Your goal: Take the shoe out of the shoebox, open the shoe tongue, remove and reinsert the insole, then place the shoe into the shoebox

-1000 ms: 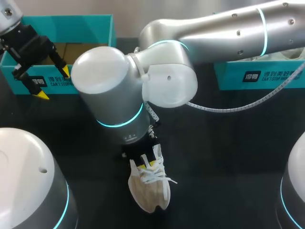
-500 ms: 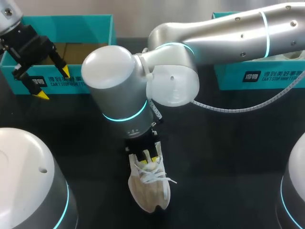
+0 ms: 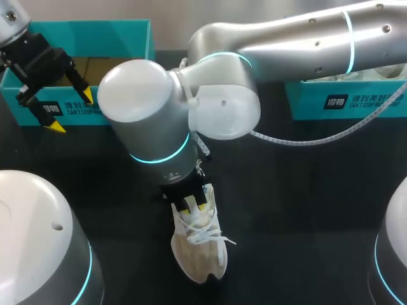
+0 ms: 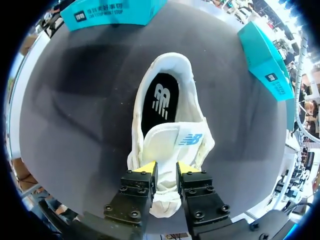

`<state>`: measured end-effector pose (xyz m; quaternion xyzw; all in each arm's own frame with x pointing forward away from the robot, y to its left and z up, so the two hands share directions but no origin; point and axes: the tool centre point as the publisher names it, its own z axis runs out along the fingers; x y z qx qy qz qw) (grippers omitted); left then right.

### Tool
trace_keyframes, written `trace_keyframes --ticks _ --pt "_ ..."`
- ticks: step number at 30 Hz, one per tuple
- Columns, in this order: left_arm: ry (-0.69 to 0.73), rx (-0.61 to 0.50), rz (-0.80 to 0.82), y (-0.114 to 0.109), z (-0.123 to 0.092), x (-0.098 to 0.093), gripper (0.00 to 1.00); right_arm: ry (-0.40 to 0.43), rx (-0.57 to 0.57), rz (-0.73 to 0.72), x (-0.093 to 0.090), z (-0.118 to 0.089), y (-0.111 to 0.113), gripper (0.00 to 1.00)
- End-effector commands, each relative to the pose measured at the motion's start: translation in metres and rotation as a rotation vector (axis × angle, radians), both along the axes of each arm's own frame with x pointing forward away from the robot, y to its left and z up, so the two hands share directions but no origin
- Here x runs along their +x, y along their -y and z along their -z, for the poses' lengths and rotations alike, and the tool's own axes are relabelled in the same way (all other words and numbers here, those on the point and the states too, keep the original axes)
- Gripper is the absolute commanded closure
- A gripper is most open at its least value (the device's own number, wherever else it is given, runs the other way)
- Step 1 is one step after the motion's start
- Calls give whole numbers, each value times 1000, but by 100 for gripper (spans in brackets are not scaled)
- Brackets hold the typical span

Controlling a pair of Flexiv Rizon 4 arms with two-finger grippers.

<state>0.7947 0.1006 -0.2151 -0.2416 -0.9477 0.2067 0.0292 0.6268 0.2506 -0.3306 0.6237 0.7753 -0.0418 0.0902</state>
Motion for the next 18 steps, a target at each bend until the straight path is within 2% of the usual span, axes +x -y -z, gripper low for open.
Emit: trace_keyframes --ticks 1,7,14,18 --pt "1 2 0 -1 0 0 0 6 20 145 6 18 -4 75" --pt "1 2 0 -1 0 0 0 -31 23 131 20 35 -8 73" --pt "1 2 0 -1 0 0 0 43 -38 138 11 2 -5 73" --pt "1 2 0 -1 0 0 0 55 -57 132 10 -3 -2 69"
